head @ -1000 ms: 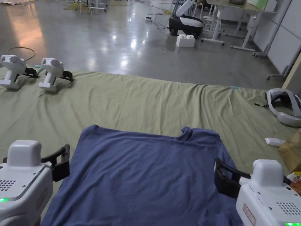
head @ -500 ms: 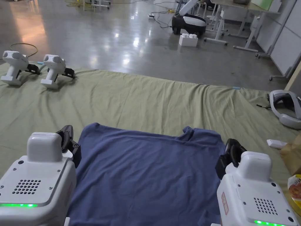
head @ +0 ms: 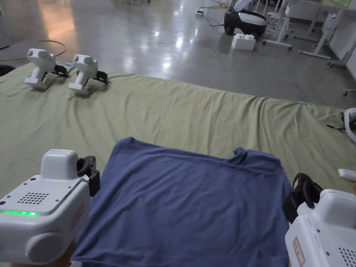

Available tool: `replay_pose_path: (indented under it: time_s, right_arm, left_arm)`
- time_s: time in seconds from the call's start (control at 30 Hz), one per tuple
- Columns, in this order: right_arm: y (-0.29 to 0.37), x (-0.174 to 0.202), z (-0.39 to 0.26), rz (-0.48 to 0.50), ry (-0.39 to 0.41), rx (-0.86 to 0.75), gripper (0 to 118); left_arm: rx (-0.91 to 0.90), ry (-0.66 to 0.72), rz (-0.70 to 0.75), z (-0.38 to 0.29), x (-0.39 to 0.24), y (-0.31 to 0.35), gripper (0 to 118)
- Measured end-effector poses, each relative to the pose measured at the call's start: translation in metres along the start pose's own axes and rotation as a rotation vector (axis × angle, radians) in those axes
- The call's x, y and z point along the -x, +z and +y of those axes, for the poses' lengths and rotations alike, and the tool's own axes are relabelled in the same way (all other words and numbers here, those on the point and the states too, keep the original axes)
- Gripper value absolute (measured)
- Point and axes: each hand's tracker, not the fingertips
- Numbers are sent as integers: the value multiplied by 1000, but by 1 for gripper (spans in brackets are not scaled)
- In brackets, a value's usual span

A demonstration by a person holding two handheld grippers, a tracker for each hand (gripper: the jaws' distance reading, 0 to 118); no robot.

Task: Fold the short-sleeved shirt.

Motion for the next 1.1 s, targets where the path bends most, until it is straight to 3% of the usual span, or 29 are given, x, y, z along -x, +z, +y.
replay_pose_path:
  time_s: [0.4, 0.43, 0.47, 0.5, 0.53, 0.63, 0.87, 1.1]
  right_arm:
    - [-16, 13, -28, 78, 58, 131, 3]
    - [-17, 14, -30, 85, 62, 140, 3]
    - [-18, 15, -31, 90, 66, 147, 3]
    - [-19, 17, -32, 93, 70, 156, 3]
    - [-19, 17, -34, 96, 73, 162, 3]
    - [-20, 18, -36, 102, 83, 174, 3]
    - [-18, 11, -45, 90, 94, 205, 3]
    - [-11, 1, -54, 74, 91, 244, 3]
  left_arm:
    - [595, 49, -11, -65, 73, 13, 2]
    - [620, 67, -6, -72, 75, 11, 8]
    - [653, 82, -3, -77, 78, 8, 30]
    - [679, 112, 3, -81, 81, 5, 70]
    - [720, 141, 10, -85, 83, 2, 76]
    - [740, 207, 11, -96, 90, -11, 74]
    - [784, 205, 31, -108, 82, -40, 74]
    - [839, 84, 94, -117, 69, -58, 74]
